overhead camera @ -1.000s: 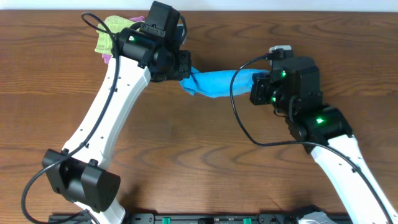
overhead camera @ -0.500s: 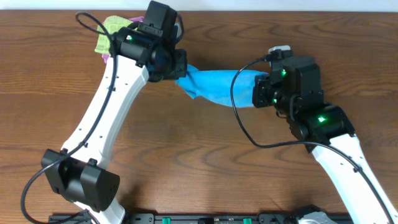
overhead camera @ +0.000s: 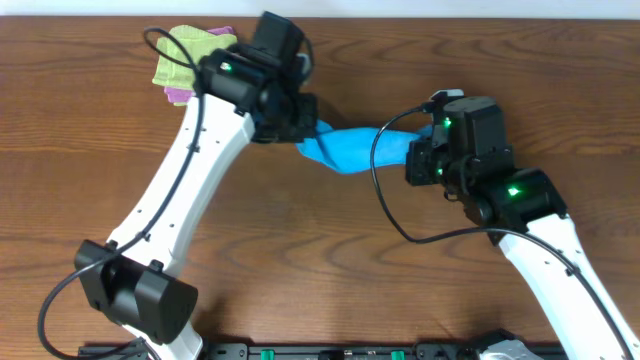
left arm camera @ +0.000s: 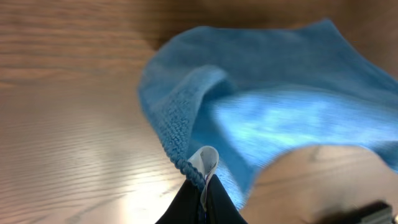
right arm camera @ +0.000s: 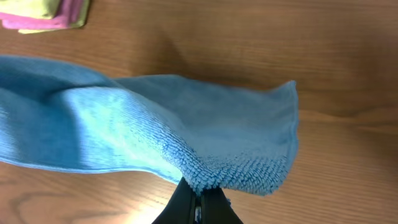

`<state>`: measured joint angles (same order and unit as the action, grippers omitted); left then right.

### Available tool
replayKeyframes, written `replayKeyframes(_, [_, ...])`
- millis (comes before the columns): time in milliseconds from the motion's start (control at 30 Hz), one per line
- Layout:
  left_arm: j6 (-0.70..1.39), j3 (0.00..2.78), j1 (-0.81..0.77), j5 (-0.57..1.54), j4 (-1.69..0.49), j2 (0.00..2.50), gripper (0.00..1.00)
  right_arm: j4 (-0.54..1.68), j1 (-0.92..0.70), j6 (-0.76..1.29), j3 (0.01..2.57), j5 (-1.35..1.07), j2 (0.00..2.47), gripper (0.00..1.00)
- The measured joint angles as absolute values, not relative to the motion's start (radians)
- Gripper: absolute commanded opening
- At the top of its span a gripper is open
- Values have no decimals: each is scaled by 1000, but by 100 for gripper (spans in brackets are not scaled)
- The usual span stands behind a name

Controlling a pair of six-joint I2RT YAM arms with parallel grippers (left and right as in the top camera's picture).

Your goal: Fold the cloth

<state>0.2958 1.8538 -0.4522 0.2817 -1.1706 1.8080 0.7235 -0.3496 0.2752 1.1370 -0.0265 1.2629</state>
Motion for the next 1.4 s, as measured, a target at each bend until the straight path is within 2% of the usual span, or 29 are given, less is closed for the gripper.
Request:
replayKeyframes(333, [315, 1854, -459, 254, -1217, 1716, 6, 823, -366, 325, 1178, -29, 1098, 2])
replayKeyframes(600, [374, 1860, -463, 143, -1508, 1506, 6, 1161, -367, 467, 1209, -30, 1040, 2])
replayKeyframes(800, [444, 1860, -522, 67, -1575, 1458, 6, 1296, -368, 559, 1209, -33, 971, 1])
replayKeyframes(1033, [487, 1859, -585, 41, -1567, 1417, 6, 1316, -368, 619, 1209, -57, 841, 2])
replayKeyframes(1400, [544, 1618, -704, 49, -1400, 1425, 6, 1220, -368, 605, 1209, -75, 932, 2])
